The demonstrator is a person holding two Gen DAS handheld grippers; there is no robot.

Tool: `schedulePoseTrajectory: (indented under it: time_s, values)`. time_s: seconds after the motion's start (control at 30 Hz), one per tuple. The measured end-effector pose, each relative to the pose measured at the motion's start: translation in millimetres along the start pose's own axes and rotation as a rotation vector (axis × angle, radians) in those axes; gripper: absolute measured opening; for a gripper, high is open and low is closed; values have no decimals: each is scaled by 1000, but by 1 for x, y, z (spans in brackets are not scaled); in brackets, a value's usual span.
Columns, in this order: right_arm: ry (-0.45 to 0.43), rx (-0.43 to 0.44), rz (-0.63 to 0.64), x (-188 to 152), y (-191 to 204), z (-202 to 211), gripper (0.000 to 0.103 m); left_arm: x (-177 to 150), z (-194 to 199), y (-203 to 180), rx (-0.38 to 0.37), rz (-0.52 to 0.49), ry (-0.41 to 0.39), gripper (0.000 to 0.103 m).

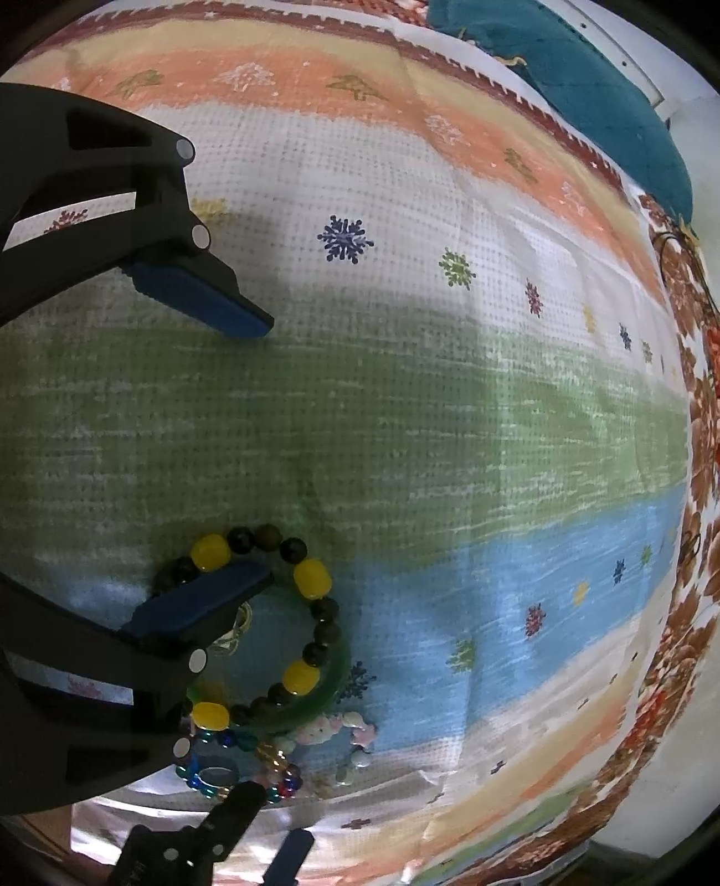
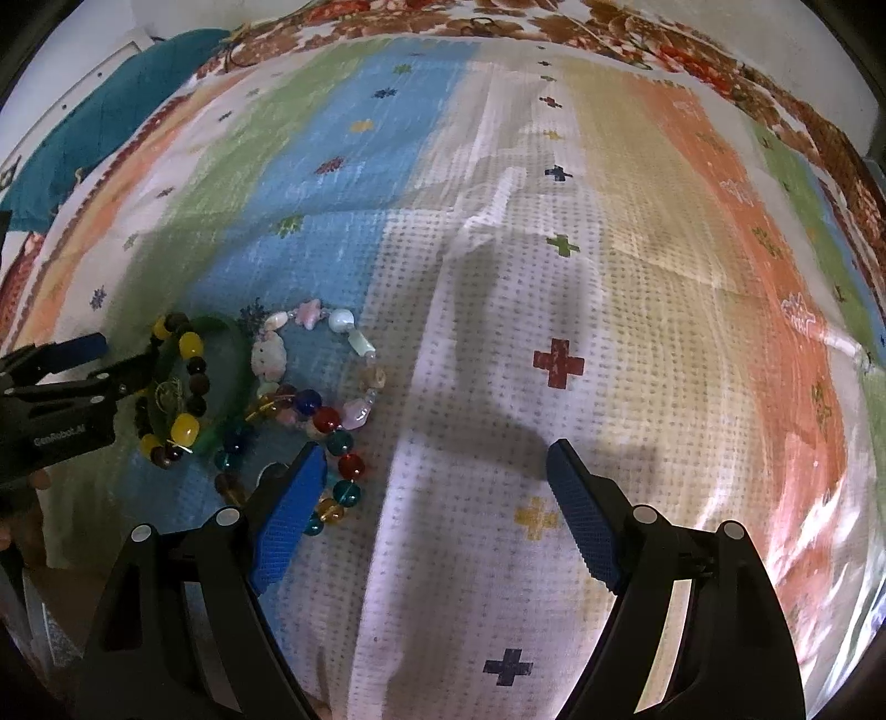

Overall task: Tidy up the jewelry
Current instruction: 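Grasp black-and-yellow bracelet with left gripper while right gripper grasps multicolour bead bracelet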

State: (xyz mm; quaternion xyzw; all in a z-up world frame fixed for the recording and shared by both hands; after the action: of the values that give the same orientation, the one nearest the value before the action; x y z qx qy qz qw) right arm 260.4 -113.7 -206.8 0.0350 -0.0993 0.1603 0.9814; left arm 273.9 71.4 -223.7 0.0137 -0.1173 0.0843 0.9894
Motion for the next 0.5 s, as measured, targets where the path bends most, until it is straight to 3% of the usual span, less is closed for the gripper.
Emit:
schedulePoseTrajectory:
  time_s: [0.07,0.13,0.3,0.37,0.5]
  values:
    - [2,-7,2,0,-2,1,76,-1,0,3,5,-1,-1,74]
    - [1,-4,-1,0,-4,2,67,-1,2,5,3,3,-7,59]
    - [12,69,3,-1,3,5,21,-2,3,6,9,2,-7,23]
    - [17,82,10,-3,5,4,16,-2,4,6,3,-5,-5,11]
    - [20,98,7,-4,5,5,13,-4,6,7,-28,5,-4,10]
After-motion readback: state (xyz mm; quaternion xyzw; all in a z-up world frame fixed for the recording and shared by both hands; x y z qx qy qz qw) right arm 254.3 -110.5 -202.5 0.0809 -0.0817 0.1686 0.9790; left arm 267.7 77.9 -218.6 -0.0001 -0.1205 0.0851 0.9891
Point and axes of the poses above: each gripper's, at about its wrist camera, not at the fingertips, and z roughly against the way its jaws point, y to its left, x to its top, the point moved 8 cm from there along -z, roughly the way its jaws point, and after that the axes turned 8 degrees about y, right-handed, at the moved point
